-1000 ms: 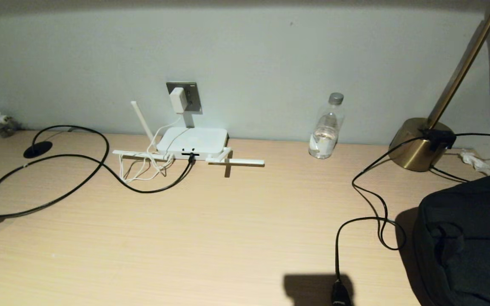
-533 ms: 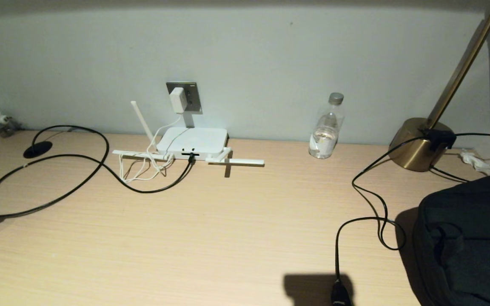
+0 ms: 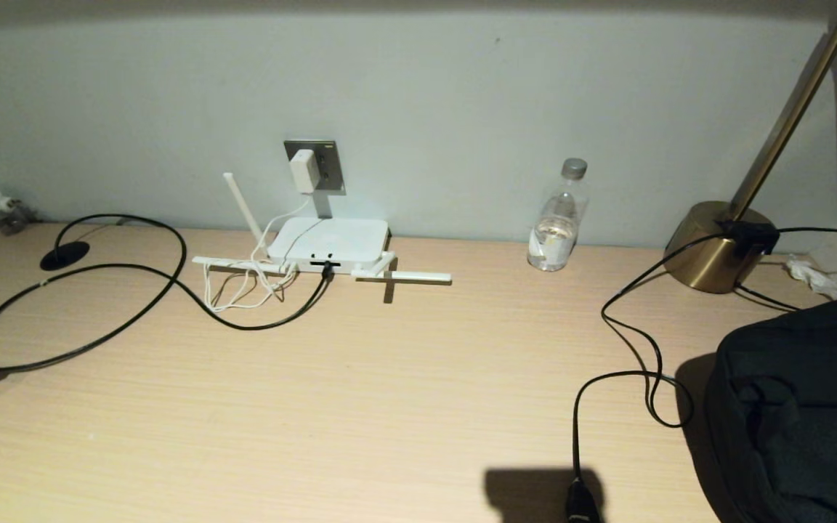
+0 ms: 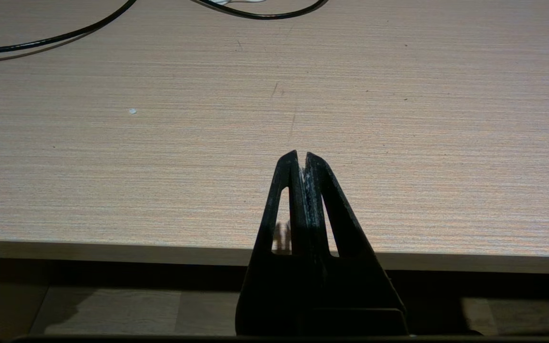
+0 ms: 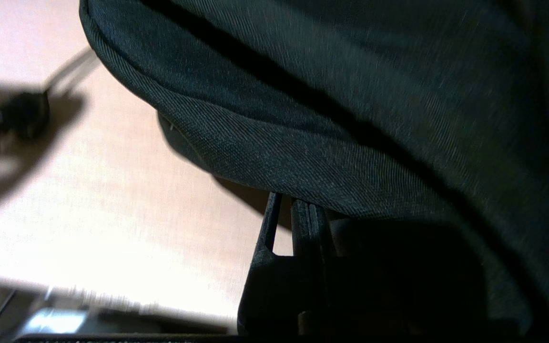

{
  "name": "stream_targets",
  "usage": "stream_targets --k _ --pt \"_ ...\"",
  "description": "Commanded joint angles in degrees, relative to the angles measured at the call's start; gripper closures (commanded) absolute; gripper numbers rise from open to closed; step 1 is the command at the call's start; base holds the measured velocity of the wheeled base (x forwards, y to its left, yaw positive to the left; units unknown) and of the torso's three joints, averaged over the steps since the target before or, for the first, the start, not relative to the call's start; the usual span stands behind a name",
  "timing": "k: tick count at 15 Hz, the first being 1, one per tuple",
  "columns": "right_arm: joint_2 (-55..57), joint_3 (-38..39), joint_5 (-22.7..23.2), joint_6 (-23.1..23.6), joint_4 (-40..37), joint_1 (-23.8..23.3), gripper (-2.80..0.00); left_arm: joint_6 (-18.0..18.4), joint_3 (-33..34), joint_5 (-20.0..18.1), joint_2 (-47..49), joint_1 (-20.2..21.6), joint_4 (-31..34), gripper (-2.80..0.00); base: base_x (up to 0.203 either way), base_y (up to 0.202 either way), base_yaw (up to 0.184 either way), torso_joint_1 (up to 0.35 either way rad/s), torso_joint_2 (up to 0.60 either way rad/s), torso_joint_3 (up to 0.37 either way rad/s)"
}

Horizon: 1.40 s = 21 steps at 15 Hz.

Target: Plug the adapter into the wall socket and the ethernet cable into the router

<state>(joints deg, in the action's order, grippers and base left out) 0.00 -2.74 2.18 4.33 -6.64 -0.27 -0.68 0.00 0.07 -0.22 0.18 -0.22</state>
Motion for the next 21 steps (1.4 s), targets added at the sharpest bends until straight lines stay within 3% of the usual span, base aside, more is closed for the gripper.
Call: stream_targets --k 1,10,14,21 --pt "0.09 2.65 -0.03 0.29 6.58 0.00 0.00 -0.02 0.00 0.01 0.13 0.06 -0.04 0.00 0.000 0.000 0.000 0.000 0.00 0.000" --pt "0.09 2.83 -0.28 -0.26 6.37 0.00 0.00 -0.02 0.00 0.01 0.13 0.05 -0.04 0.00 0.000 0.000 0.000 0.000 0.00 0.000" --pt "0.09 2.83 -0.16 3.07 6.20 0.00 0.00 -0.02 0.00 0.01 0.13 0.00 -0.04 0.00 0.000 0.000 0.000 0.000 0.00 0.000" --pt "0.09 2.74 -0.34 2.88 6.11 0.00 0.00 -0.02 0.00 0.01 0.13 0.07 -0.04 0.00 0.000 0.000 0.000 0.000 0.00 0.000"
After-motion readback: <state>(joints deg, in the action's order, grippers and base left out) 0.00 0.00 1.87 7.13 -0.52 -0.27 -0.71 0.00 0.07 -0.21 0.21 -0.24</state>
